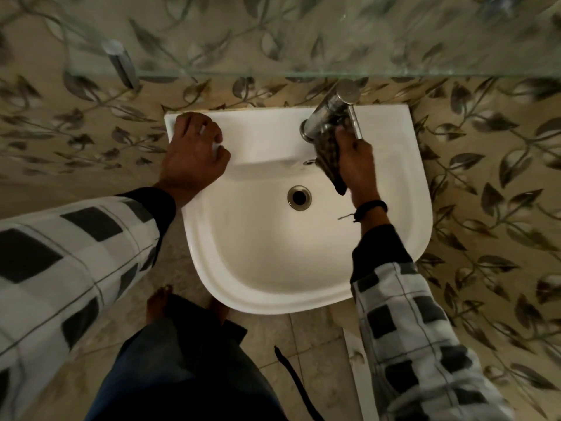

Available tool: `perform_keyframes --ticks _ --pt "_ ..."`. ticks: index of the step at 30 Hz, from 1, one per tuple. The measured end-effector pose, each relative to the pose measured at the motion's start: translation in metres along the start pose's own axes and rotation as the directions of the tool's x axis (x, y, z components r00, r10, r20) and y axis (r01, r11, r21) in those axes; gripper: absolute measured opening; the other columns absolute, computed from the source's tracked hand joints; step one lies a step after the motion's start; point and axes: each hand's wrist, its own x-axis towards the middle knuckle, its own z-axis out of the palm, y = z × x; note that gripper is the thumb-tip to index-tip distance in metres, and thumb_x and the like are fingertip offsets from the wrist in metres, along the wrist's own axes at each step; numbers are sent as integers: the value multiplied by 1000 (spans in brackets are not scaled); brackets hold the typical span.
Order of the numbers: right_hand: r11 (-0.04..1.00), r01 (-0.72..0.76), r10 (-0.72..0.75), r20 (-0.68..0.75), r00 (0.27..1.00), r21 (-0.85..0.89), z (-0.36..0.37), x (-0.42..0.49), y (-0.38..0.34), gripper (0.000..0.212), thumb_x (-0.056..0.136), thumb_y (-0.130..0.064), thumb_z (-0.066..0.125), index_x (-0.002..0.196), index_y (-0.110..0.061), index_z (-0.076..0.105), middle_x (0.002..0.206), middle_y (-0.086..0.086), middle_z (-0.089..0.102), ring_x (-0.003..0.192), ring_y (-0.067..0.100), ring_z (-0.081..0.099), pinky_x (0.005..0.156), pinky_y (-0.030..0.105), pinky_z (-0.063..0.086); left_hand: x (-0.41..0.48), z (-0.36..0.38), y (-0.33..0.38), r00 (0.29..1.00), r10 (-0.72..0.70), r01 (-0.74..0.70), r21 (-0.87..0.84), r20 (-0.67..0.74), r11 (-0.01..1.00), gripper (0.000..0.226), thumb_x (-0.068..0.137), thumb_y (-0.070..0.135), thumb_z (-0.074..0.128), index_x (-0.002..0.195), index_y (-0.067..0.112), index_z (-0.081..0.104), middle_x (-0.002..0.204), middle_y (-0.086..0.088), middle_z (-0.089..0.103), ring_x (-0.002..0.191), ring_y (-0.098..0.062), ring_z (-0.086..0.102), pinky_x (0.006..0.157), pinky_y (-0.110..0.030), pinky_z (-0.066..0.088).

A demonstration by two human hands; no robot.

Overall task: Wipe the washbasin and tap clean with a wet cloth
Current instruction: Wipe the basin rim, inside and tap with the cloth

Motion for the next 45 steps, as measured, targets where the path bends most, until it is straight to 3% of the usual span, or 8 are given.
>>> perform_keyframes --ticks 6,11,15,19,24,36,40,45 --pt "984 111 -105 48 993 -142 -4 -10 9 38 90 -57 51 74 -24 61 72 -3 68 72 16 66 68 34 50 1 -4 2 999 0 -1 21 54 1000 22 84 22 59 96 4 59 103 -18 57 107 -40 49 96 -44 39" --pt "990 36 -27 -68 997 139 -44 -18 10 32 90 -40 60 78 -14 76 77 0 76 80 19 74 75 48 61 0 -4 2 999 -16 17 -12 47 1000 21 83 22 57 96 5 58 105 -16 56 108 -39 48 96 -43 40" --pt "922 164 -85 -231 969 351 -67 -24 -26 21 88 -43 59 73 -38 73 76 -22 71 78 -4 68 74 29 60 0 -3 1 998 -26 26 -12 61 1000 22 84 25 57 97 7 58 106 -15 55 109 -38 47 96 -42 40" --pt "955 297 -292 -149 945 12 -46 -23 -65 27 91 -52 50 87 -33 68 78 -17 68 70 -8 62 70 27 51 0 -2 0 995 -37 38 -9 94 999 26 84 28 55 99 7 58 107 -16 56 112 -39 47 98 -44 40" --pt "664 331 -463 -21 886 -670 2 -29 -52 69 99 -28 47 157 -11 13 142 18 45 110 35 58 87 36 48 0 -3 -1 995 -43 45 -16 89 999 26 84 28 56 99 7 58 106 -16 56 112 -38 47 98 -43 40" --pt "759 245 -430 -182 884 -603 -47 -61 -21 31 97 -33 50 114 -10 60 102 16 70 92 37 65 72 37 47 1 -1 0 997 -61 62 -29 48 998 22 82 26 57 94 7 60 101 -12 58 108 -31 46 95 -37 41" --pt "778 288 -534 -345 772 -558 -59 -52 -50 37 94 -33 46 124 -17 60 113 11 68 101 31 63 75 32 42 1 -2 0 999 -32 32 -16 43 999 20 82 22 59 93 5 60 100 -15 59 105 -35 49 94 -38 39" --pt "731 452 -522 8 853 -512 -24 -7 -70 37 96 -27 49 128 -11 58 126 15 60 111 34 57 90 33 43 0 -4 1 997 -47 49 -34 67 998 23 82 24 61 96 6 60 104 -16 57 109 -36 46 96 -42 39"
